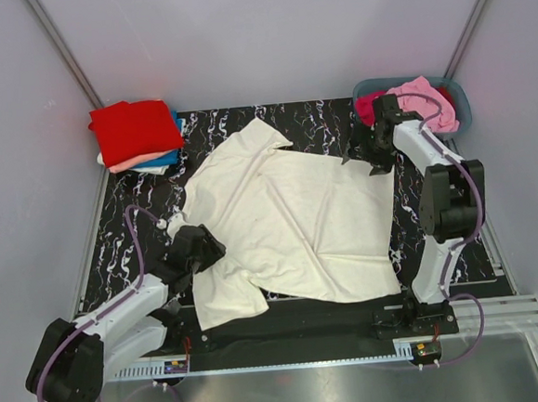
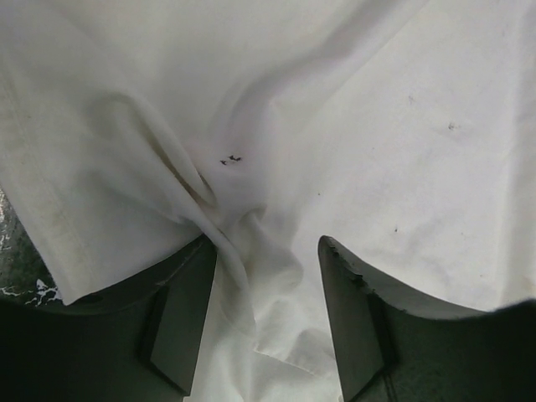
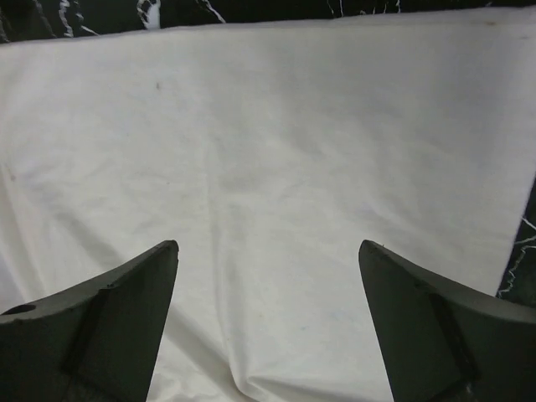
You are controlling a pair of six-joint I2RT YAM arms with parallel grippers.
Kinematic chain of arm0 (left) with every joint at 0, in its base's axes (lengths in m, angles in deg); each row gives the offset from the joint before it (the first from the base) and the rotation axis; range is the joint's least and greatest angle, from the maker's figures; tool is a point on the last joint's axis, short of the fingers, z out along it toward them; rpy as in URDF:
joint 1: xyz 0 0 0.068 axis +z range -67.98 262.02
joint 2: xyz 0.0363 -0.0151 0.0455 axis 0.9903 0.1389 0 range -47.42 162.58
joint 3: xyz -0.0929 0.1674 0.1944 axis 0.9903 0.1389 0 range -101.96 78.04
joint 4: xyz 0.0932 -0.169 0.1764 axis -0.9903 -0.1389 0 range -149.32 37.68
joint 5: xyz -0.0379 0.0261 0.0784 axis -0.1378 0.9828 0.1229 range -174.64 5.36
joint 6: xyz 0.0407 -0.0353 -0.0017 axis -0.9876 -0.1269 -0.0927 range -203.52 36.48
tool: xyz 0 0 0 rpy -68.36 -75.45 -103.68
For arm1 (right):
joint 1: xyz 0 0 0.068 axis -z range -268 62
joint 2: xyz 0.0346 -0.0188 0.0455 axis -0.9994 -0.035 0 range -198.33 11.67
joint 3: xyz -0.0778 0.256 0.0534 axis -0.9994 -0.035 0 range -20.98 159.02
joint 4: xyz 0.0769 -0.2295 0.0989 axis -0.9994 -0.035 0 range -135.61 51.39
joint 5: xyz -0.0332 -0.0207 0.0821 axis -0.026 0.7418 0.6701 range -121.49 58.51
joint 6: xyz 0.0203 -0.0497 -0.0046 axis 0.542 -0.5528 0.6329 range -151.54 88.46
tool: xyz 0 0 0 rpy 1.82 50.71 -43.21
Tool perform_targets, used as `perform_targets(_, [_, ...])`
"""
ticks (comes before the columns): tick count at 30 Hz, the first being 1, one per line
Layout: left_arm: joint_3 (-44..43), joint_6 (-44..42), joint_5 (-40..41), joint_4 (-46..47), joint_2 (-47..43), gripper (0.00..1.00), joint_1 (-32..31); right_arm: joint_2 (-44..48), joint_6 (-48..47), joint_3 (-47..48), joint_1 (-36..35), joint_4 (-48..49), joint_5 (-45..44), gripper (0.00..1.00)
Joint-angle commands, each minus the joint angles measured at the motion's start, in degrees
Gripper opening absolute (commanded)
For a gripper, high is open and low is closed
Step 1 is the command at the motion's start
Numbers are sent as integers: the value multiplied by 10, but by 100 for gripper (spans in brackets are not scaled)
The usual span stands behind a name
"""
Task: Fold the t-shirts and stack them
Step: Flatten the tshirt out
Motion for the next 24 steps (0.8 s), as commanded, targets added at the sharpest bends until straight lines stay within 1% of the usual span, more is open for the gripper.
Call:
perform_targets(1, [-19,-3,20,-79,-6,60,-4,-58,-6,21,-2,-11,58,96])
perform_targets(2, [-42,-20,23,-84,-27,62,-4,-63,-8,32,-8,-14,49,96])
perform_targets(4, [-77,-39,42,-97,-37,66,-4,-82,-15,46,-9,-25,38,97])
perform_targets(5, [-105,-63,53,-109,-29,70,-4,-90,-18,62,-9,-29,31,97])
perform_targets(6, [-158,-75,74,-116,-17,73,-3,-111,-20,73,-9,-36,26,97])
perform_targets(7, [-190,-89,83,-123,0,75,0,-122,-29,83,-8,-50,24,97])
perform_targets(8, [-220,-116,86,-124,43,78,4,-134,-32,102,-9,-56,18,97])
perform_targets(9, [-283,-128,78,-124,70,80,21,-157,-35,110,-9,-61,11,98])
perform_targets(10, [-312,-152,69,-123,100,81,30,-168,-39,117,-9,-68,5,98])
perform_targets(11, [-341,-162,59,-122,162,82,48,-189,-42,131,-9,-71,-10,98])
perform_targets(12, [-374,-172,37,-120,197,84,57,-199,-44,139,-9,-73,-24,98])
perform_targets(13, [-430,-189,26,-118,267,84,65,-211,-45,151,-8,-85,-37,99])
perform_targets(14, [-465,-195,4,-120,303,85,81,-234,-47,173,-5,-91,-59,99])
perform_targets(15, [-496,-200,-6,-124,339,84,87,-246,-50,185,-3,-95,-62,100])
perform_targets(16, [-560,-212,-17,-127,406,84,92,-256,-50,209,2,-104,-75,99])
perform_targets(17, [-590,-216,-30,-131,437,83,101,-274,-52,219,5,-107,-77,99])
perform_targets(18, [-650,-224,-35,-139,493,83,104,-283,-56,232,9,-116,-81,99])
perform_targets(21, [-726,-231,-65,-152,569,82,113,-311,-61,276,14,-134,-108,100])
perform_targets(22, [-766,-233,-77,-153,613,82,114,-318,-63,297,17,-137,-124,100])
perform_targets(23, [-788,-234,-101,-153,633,82,116,-330,-64,307,19,-139,-130,100])
perform_targets(24, [-807,-235,-112,-153,672,82,117,-337,-66,318,19,-138,-136,100])
